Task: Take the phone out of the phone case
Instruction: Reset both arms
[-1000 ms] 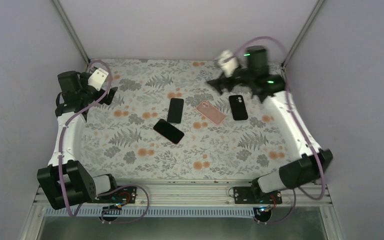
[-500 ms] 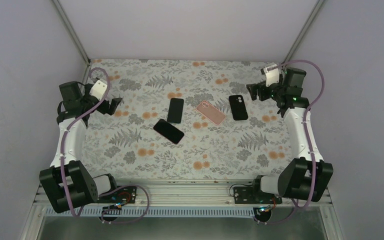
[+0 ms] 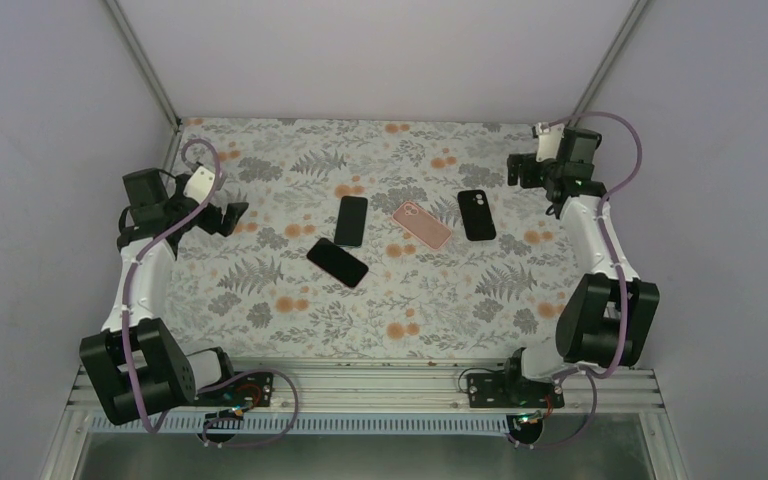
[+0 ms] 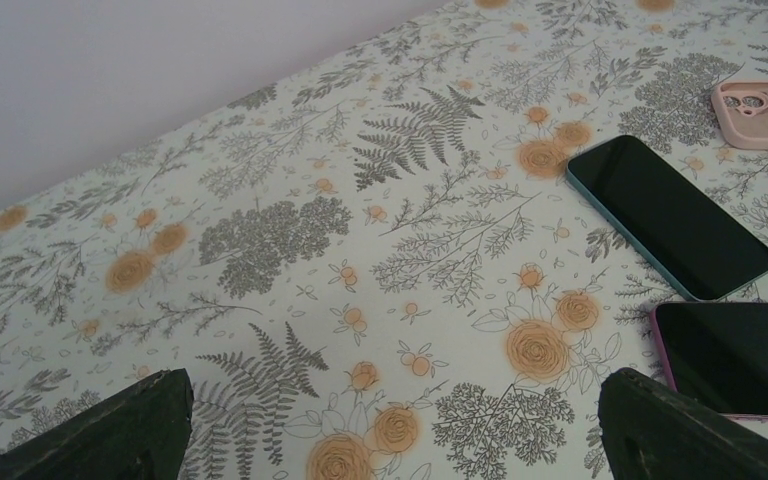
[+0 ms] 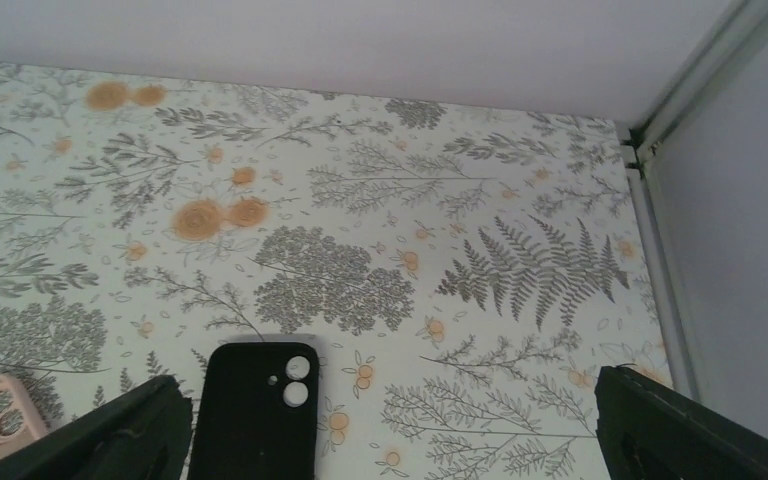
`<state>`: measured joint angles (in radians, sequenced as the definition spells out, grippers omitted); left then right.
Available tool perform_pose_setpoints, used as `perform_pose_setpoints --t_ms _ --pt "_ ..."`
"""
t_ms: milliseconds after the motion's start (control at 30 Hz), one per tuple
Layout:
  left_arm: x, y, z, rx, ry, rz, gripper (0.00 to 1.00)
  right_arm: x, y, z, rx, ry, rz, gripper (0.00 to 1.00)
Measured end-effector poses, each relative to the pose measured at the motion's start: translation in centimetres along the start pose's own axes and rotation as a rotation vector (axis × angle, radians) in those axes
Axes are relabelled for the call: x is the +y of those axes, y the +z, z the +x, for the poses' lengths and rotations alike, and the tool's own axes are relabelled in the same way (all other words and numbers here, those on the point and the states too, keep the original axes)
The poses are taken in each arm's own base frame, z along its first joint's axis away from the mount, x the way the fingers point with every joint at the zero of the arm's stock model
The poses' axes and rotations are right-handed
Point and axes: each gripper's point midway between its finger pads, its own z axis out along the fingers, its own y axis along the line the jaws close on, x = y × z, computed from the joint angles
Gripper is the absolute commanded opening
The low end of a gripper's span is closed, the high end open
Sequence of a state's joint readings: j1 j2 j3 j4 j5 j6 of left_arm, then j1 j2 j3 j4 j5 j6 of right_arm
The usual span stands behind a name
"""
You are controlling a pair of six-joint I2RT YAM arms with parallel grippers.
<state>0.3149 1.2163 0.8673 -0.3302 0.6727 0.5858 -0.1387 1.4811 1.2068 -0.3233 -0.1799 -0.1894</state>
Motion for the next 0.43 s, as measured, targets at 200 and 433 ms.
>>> perform_pose_setpoints --t_ms 200,433 --pt "0.07 -0.2 0.0 -0.003 0.001 -0.007 1.0 -0.74 0.2 0.32 0.014 0.02 0.042 1.0" --pt "0.42 -0.36 0.34 0.001 -0.008 -0.017 1.0 -1.14 0.13 0.07 0.005 0.018 0.065 1.0"
